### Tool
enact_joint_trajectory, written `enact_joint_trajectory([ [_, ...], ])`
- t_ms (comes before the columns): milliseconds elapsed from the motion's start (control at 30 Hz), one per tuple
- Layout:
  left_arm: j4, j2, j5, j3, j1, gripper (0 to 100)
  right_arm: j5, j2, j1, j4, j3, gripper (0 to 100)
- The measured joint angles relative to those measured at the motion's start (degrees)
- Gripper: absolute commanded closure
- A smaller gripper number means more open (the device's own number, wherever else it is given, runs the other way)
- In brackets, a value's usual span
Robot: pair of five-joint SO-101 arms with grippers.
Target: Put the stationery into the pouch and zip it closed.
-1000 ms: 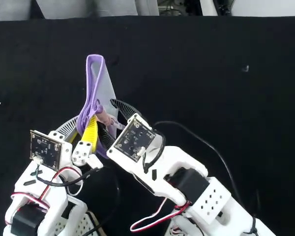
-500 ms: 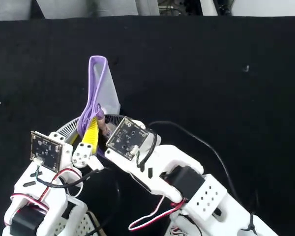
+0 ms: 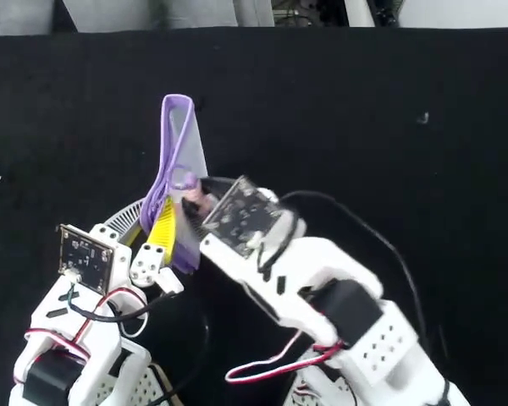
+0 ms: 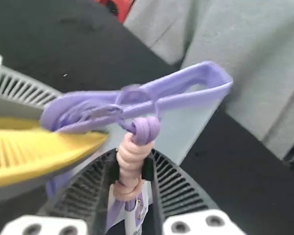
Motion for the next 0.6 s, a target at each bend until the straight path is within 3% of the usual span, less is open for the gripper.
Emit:
enact_joint_trajectory([
  [233, -0.5, 0.0, 0.0, 0.2, 0.8, 97, 0.0, 0.1, 1.8, 6.9, -9.4, 98.6],
  [600, -2.2, 0.0, -0.2, 0.8, 4.2, 97, 2.5, 0.1, 1.8, 7.0, -13.3, 98.6],
])
